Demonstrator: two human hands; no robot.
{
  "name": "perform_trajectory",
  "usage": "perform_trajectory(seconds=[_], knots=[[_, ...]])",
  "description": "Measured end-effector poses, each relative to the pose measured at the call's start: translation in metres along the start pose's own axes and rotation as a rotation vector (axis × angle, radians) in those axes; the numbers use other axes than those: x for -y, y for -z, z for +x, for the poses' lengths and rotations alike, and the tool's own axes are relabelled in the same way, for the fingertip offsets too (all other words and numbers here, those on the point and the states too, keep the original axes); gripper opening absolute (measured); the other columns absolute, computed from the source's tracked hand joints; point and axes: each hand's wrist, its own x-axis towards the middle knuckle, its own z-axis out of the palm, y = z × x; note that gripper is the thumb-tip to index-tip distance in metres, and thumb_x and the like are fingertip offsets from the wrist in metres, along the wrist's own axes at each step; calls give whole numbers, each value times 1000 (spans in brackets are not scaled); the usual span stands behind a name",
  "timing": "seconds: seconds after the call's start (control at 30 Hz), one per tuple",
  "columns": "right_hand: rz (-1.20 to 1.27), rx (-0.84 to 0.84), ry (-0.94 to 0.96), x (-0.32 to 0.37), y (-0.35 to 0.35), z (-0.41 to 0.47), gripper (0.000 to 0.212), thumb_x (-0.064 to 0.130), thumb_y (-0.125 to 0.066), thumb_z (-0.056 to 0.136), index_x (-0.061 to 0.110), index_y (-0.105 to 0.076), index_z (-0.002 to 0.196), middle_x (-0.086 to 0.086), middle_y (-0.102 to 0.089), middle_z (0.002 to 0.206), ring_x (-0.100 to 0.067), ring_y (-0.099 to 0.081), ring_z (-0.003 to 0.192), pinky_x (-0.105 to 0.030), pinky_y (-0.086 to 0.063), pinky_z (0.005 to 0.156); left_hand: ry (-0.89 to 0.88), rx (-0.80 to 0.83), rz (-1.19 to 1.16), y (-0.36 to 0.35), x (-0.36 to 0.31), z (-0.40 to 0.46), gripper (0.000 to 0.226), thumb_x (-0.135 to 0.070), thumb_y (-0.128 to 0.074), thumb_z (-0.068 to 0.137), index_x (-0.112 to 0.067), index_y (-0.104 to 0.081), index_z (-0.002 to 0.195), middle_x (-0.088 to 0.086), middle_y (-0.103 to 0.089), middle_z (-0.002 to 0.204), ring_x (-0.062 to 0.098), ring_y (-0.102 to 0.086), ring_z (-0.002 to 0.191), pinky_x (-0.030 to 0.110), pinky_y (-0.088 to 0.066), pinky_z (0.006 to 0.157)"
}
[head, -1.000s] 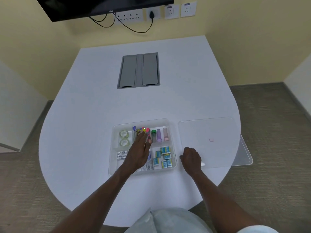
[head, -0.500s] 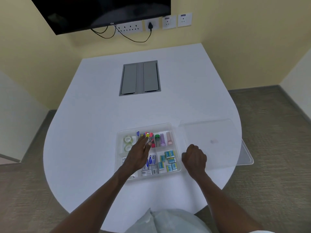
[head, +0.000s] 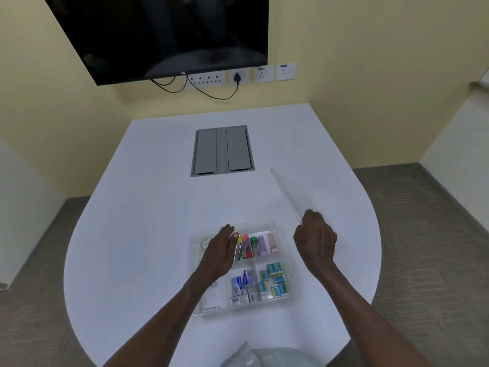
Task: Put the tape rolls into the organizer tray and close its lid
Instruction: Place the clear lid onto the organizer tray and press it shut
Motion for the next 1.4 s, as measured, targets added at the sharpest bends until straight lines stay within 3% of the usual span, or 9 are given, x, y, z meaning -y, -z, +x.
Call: perform_trajectory(seconds=[0.23, 0.37, 0.63, 0.8, 0.9, 1.03, 1.17, 1.3, 1.4], knots=[[302, -24, 182, 47, 41, 10, 17, 3, -59, 76, 11, -46, 70, -7, -60, 74, -27, -55, 65, -33, -45, 54, 27, -41, -70, 21, -1, 16, 47, -28, -39, 105, -2, -48, 144, 15, -45, 154, 25, -37, 148, 35, -27, 123], [568, 29, 140, 72, 64, 13, 33, 2, -59, 79, 19, -35, 65, -1, -70, 81, -25, -51, 56, -28, -36, 52, 32, -105, -124, 38, -9, 26, 46, -25, -37, 106, 1, -46, 144, 11, -57, 140, 24, -50, 133, 35, -31, 121], [1037, 247, -55, 100, 92, 7, 30, -3, -59, 82, 8, -35, 67, 0, -77, 92, -22, -72, 80, -46, -59, 67, 188, -300, -326, 69, -6, 44, 62, -35, -31, 106, 1, -19, 155, 16, -25, 164, 32, -24, 152, 37, -18, 123], [1232, 341, -214, 98, 83, 8, 27, -5, -56, 87, 10, -37, 74, -8, -77, 91, -29, -73, 81, -43, -59, 70, 367, -382, -471, 74, 23, 43, 42, -28, -36, 106, 4, -54, 125, 20, -60, 129, 39, -54, 127, 41, -40, 106], [1108, 316, -240, 87, 63, 9, 18, 0, -59, 89, 6, -42, 93, -8, -77, 89, -29, -72, 69, -38, -59, 60, 405, -420, -514, 78, 38, 34, 19, -13, -49, 99, -17, -62, 86, 4, -64, 93, 26, -62, 93, 33, -43, 84], [644, 304, -130, 54, 19, 4, 33, 23, -69, 87, 16, -43, 106, -3, -69, 87, -25, -68, 65, -38, -56, 64, 429, -456, -470, 74, 62, 14, 27, -1, -60, 90, -8, -64, 116, 8, -72, 110, 27, -68, 102, 39, -53, 90], [374, 337, -97, 19, -18, -11, 23, 21, -70, 86, 9, -55, 98, -7, -61, 88, -26, -58, 78, -32, -44, 67, 454, -462, -402, 62, 85, -5, 33, 2, -64, 87, -9, -64, 118, 9, -74, 113, 32, -70, 107, 50, -54, 98], [243, 447, -112, -11, -44, -29, 12, 15, -69, 85, 9, -59, 84, -7, -54, 83, -30, -58, 82, -28, -36, 67, 464, -426, -320, 49, 90, -20, 33, 4, -62, 85, -8, -67, 115, 11, -71, 114, 32, -68, 107, 43, -52, 98], [205, 522, -124, -28, -57, -42, 36, 11, -69, 83, 17, -40, 61, -7, -50, 70, -27, -51, 71, -29, -33, 62, 488, -367, -236, 38, 96, -31, 34, 3, -62, 86, -6, -66, 118, 10, -70, 118, 29, -65, 114, 31, -45, 93]])
